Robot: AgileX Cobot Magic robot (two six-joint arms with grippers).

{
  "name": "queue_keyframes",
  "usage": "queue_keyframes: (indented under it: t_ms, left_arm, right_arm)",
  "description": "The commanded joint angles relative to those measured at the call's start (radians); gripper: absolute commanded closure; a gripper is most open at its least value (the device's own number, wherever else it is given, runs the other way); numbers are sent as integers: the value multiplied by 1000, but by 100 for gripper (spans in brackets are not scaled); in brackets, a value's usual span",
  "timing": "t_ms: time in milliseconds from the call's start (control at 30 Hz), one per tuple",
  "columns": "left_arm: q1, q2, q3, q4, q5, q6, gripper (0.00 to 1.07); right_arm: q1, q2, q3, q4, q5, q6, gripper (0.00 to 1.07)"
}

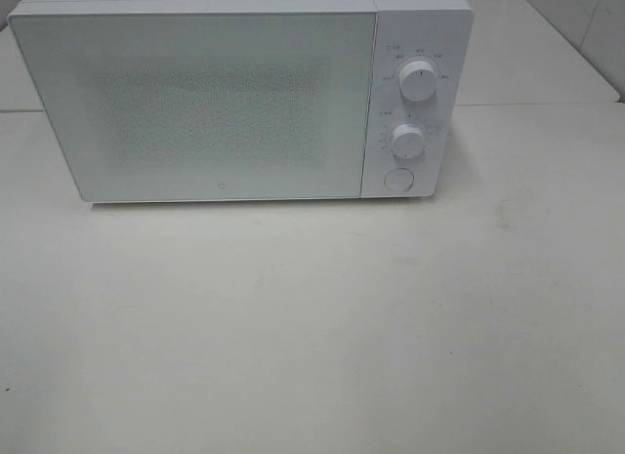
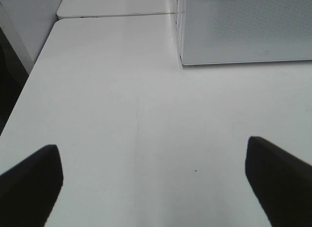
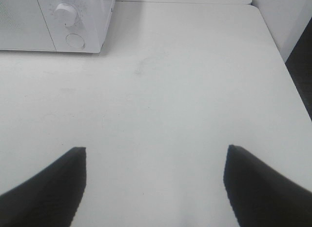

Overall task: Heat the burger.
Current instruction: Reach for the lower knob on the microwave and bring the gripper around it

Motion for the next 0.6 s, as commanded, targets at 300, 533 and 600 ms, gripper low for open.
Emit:
queue_keyframes:
  t_ms: [300,533,600]
  left_arm:
    - [3,-30,4,-7,-9,-4,12]
    - [3,-30,4,-7,-9,-4,12]
    - [3,-30,4,-7,-9,-4,12]
  right_arm:
    - [-1,-27,-10,0,-21,4,31]
    - [-1,-19,-39,2,-60,6,31]
    - [-1,12,-43,3,-84,7,31]
